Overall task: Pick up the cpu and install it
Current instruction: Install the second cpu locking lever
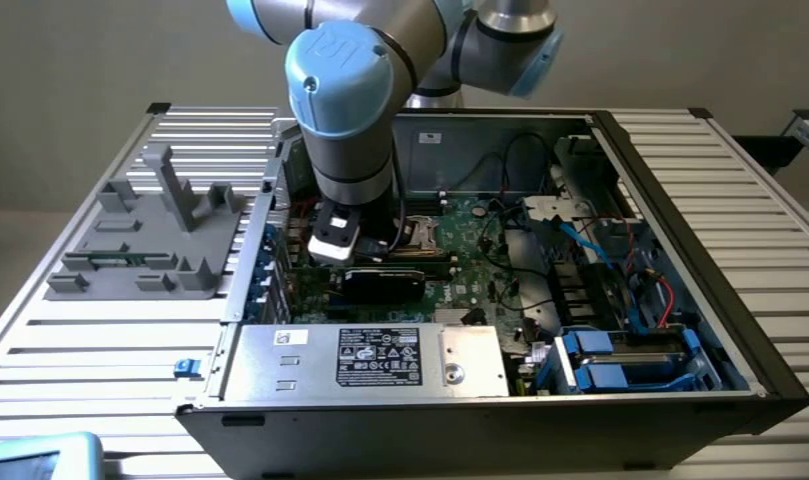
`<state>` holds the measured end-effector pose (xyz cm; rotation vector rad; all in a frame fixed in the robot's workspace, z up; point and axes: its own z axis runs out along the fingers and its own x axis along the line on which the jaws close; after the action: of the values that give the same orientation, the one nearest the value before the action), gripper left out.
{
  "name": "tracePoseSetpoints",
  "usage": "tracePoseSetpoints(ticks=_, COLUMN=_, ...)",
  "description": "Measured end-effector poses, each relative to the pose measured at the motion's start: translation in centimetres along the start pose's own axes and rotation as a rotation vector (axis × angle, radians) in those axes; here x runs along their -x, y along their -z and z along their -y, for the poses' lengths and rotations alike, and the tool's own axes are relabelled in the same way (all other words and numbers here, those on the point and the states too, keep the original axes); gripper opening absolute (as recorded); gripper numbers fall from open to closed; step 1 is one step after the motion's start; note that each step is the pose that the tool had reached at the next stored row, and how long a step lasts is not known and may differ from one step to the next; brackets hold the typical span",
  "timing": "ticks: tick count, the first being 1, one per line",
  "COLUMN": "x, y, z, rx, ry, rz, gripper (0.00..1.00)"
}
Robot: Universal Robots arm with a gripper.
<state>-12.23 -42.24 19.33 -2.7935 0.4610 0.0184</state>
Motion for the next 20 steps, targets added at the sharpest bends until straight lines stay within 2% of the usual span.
tracePoseSetpoints(ticks=2, x=0.0, y=0.48, z=0.13, rx=-0.0003, ry=0.0, rz=0.0001, gripper=0.11)
tracePoseSetpoints(ticks=8, x=0.1, y=3.07, z=0.95, rx=0.0003, ry=0.0, rz=0.0009, gripper=0.11)
tracePoseSetpoints(ticks=12, x=-0.5, y=4.58, z=1.66, rx=0.0018, ry=-0.001, rz=0.0029, gripper=0.11)
tracePoseSetpoints(ticks=13, x=-0.6, y=4.83, z=1.8, rx=0.004, ry=-0.001, rz=0.0032, gripper=0.11)
tracePoseSetpoints(ticks=14, x=-0.6, y=4.99, z=1.93, rx=0.0097, ry=-0.001, rz=0.0021, gripper=0.11)
tracePoseSetpoints(ticks=15, x=-0.6, y=5.07, z=2.06, rx=0.0189, ry=-0.001, rz=-0.0006, gripper=0.11)
tracePoseSetpoints(ticks=18, x=-0.4, y=5.0, z=2.55, rx=0.0538, ry=0.0, rz=-0.0119, gripper=0.11)
tracePoseSetpoints(ticks=20, x=-0.3, y=4.84, z=3.02, rx=0.0736, ry=0.001, rz=-0.0186, gripper=0.11)
